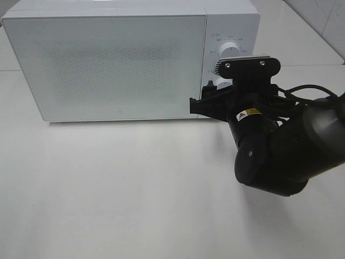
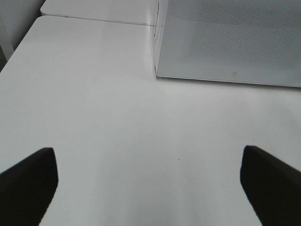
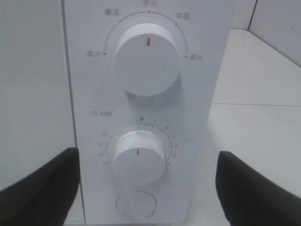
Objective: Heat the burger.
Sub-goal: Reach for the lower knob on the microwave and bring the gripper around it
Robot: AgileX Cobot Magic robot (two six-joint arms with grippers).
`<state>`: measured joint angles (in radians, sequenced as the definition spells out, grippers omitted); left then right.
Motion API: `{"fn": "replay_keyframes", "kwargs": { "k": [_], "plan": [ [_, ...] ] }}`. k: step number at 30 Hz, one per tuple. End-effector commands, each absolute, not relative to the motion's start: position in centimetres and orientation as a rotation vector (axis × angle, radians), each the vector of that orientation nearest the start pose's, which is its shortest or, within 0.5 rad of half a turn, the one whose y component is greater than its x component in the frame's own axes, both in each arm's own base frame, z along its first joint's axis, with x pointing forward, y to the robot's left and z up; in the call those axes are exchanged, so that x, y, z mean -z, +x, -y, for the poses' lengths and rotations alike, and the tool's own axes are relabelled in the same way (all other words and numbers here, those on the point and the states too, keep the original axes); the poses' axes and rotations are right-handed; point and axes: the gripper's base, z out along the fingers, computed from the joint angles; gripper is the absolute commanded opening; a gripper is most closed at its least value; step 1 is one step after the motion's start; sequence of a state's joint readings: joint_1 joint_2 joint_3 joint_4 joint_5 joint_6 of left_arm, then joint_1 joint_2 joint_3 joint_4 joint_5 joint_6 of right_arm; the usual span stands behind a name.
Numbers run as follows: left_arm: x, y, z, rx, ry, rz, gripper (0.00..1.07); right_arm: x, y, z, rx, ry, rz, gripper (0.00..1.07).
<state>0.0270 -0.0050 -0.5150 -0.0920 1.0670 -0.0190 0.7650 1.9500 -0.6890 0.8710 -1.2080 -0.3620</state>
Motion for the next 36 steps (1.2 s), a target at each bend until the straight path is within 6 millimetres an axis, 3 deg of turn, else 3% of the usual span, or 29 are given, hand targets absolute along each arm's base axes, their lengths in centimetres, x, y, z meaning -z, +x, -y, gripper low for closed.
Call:
{"fn": "replay_keyframes", "kwargs": {
  "k": [1,16,26,36],
  "plan": [
    [-28.1,-1.0,0.8,0.107,-0.038,-2.011,0.98,-15.6,28.9,-17.2,0.12,0.035,-1.488,0.76],
    [-28.1,-1.0,0.8,0.107,-0.038,-2.011,0.98,-12.9,31.8,-18.3,0.128,0.012,-1.521,0.76],
    [-28.1,-1.0,0.8,0.107,-0.038,-2.011,0.98,-12.0,32.4,-18.7,0.121,-0.01,-1.539,0.76],
    [-28.1,-1.0,0.8,0.107,-0.038,-2.011,0.98,-12.8,32.3,-18.7,0.121,-0.009,-1.511,0.73]
  ]
}}
